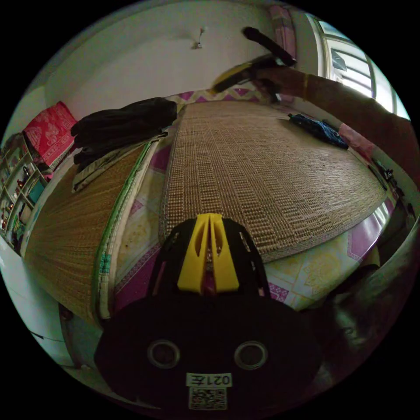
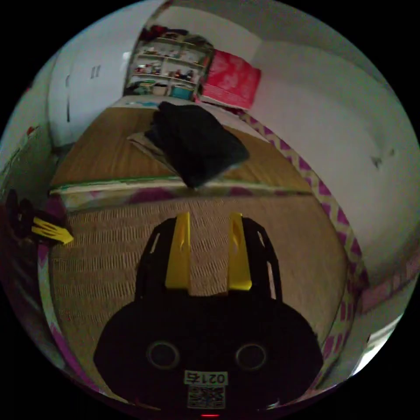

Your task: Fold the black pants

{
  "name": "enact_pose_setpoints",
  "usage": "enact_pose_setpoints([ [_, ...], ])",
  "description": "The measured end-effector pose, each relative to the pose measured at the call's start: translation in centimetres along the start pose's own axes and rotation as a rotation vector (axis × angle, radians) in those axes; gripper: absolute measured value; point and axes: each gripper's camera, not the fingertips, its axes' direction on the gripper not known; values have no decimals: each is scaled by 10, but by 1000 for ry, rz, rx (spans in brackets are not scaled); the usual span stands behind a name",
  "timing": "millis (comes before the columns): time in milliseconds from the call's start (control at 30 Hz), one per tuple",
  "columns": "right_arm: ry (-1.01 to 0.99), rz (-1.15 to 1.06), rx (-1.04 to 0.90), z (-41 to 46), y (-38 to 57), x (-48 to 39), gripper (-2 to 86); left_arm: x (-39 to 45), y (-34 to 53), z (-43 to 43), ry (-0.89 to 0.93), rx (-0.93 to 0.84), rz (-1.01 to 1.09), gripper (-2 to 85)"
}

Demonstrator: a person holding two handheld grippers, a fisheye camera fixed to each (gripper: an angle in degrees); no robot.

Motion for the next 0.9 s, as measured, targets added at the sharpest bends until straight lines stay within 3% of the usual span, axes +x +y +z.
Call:
enact_pose_setpoints([
  [200, -59, -199, 68, 96, -115, -114, 138, -12, 0, -7, 22, 3, -13, -10],
  [433, 68, -241, 70, 194, -212, -193, 187, -24, 0, -17, 34, 8, -23, -10],
  [633, 112, -258, -3, 250, -235, -229, 131, -36, -2, -26, 50, 9, -33, -10],
  [900, 38, -171, -63, 263, -240, -234, 85, -49, -6, -37, 59, 9, -40, -10],
])
